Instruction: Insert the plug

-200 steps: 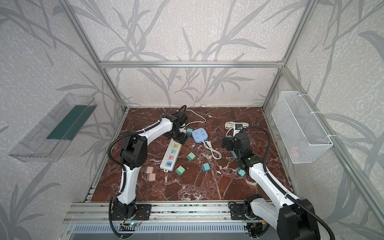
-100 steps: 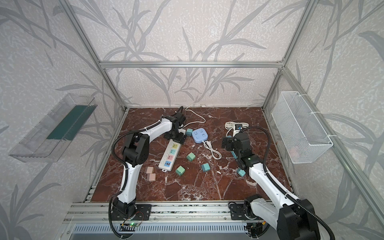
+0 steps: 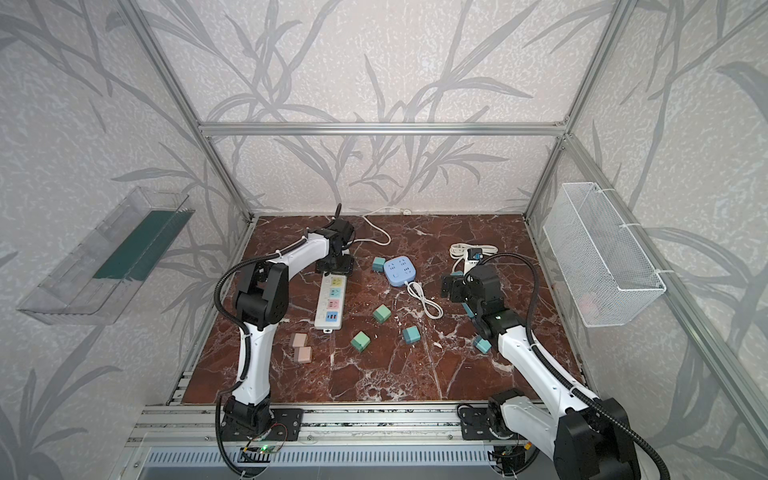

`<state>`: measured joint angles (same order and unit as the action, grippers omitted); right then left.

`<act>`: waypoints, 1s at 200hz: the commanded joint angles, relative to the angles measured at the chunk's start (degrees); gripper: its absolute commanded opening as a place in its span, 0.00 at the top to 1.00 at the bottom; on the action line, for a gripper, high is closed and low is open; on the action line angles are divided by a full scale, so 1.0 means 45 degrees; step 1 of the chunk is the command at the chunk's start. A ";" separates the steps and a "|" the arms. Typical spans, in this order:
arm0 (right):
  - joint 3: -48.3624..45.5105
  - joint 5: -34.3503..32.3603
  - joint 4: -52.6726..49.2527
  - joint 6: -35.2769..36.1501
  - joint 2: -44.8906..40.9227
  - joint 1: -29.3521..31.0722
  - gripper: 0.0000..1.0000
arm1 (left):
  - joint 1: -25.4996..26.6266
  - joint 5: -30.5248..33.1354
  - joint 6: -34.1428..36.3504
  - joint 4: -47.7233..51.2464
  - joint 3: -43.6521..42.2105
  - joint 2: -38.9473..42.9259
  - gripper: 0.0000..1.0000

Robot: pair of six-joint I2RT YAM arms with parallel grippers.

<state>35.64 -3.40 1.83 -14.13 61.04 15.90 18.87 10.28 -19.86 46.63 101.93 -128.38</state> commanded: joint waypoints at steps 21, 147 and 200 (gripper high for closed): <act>0.0366 0.0155 0.0059 -0.0024 0.0069 -0.0037 0.01 | -0.0151 0.1233 -0.3660 0.0464 0.1436 -0.0729 0.41; 0.0621 0.0384 -0.0406 -0.0043 0.0013 -0.0037 0.01 | 0.0041 -0.0015 -0.1880 0.0389 -0.0400 0.1679 0.01; 0.0615 0.0211 -0.0521 0.0054 -0.0255 -0.0037 0.01 | 0.1594 -0.0442 0.0936 -0.1129 -0.2853 0.4854 0.13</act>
<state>36.71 -2.26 0.56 -14.11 61.41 15.90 20.88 9.50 -24.99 45.06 94.87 -114.21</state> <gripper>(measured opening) 0.991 0.898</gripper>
